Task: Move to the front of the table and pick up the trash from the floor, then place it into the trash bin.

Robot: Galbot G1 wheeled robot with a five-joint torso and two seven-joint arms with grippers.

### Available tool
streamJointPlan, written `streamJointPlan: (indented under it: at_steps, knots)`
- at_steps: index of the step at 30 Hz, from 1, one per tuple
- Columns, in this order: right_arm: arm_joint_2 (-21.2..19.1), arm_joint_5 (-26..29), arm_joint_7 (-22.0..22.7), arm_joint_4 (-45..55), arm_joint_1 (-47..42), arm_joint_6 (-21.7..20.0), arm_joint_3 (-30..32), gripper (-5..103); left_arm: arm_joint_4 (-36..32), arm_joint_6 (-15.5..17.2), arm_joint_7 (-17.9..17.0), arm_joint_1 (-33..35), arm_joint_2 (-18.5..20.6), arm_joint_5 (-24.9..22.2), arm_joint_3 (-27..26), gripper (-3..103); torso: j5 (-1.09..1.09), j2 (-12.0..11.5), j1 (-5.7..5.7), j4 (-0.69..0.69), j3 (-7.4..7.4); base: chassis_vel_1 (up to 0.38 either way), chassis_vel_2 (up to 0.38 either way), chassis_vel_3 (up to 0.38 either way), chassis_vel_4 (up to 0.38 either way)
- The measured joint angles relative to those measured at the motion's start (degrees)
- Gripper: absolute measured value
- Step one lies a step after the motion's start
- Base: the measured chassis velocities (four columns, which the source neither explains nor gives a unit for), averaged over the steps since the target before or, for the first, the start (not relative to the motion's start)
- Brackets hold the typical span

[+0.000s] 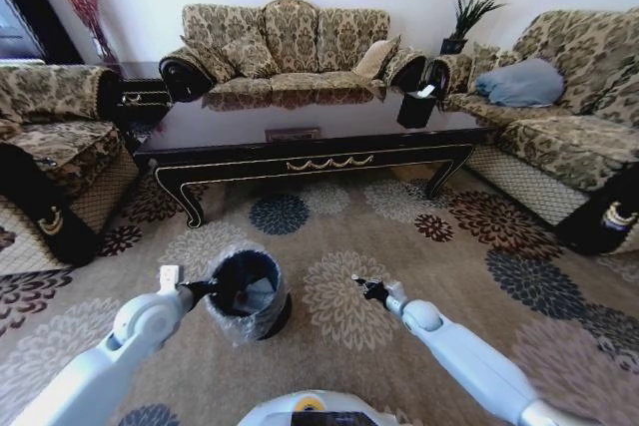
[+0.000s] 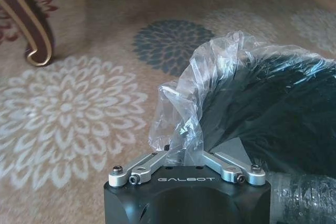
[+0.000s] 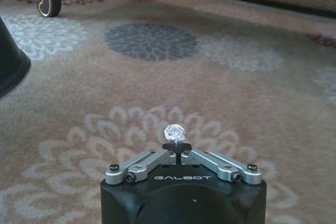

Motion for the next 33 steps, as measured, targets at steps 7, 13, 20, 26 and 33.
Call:
streamJointPlan:
  at_steps: [7, 13, 20, 26, 33]
  knots:
    - [-5.3, 0.9, 0.3, 12.4, -6.6, 0.0, 6.3, 0, 0.5, 0.5, -2.1, -3.8, 0.1, -1.5, 4.7, 2, -0.01, 0.0, 0.0, -0.01, 0.0, 0.0, 0.0, 0.0, 0.0]
    - [-8.4, 2.1, 0.6, 21.8, -9.6, -0.4, 8.2, 0, -1.1, 0.5, -4.1, -1.5, -1.8, -1.5, 4.5, 2, -0.01, 0.0, 0.0, 0.05, 0.0, 0.0, 0.0, 0.0, 0.0]
    - [-11.1, 2.8, 1.4, 31.6, -17.2, -1.0, 15.0, 0, -0.8, 0.6, -4.9, -2.7, -2.9, -0.6, 6.7, 2, -0.02, 0.0, 0.0, 0.02, 0.0, 0.0, 0.0, 0.0, 0.0]
    - [-11.4, 3.0, 1.7, 40.0, -24.3, -1.6, 21.2, 0, 0.8, 0.6, -5.8, -5.8, -4.5, -1.2, 11.4, 2, -0.01, 0.0, 0.0, 0.02, -0.01, 0.0, 0.0, 0.0, 0.0]
    - [-9.8, 2.1, 1.9, 45.1, -28.7, -2.2, 22.6, 0, 2.4, 0.6, -7.8, -9.3, -8.3, -0.8, 17.8, 2, -0.01, 0.0, 0.0, 0.01, 0.0, 0.0, 0.0, 0.0, 0.0]
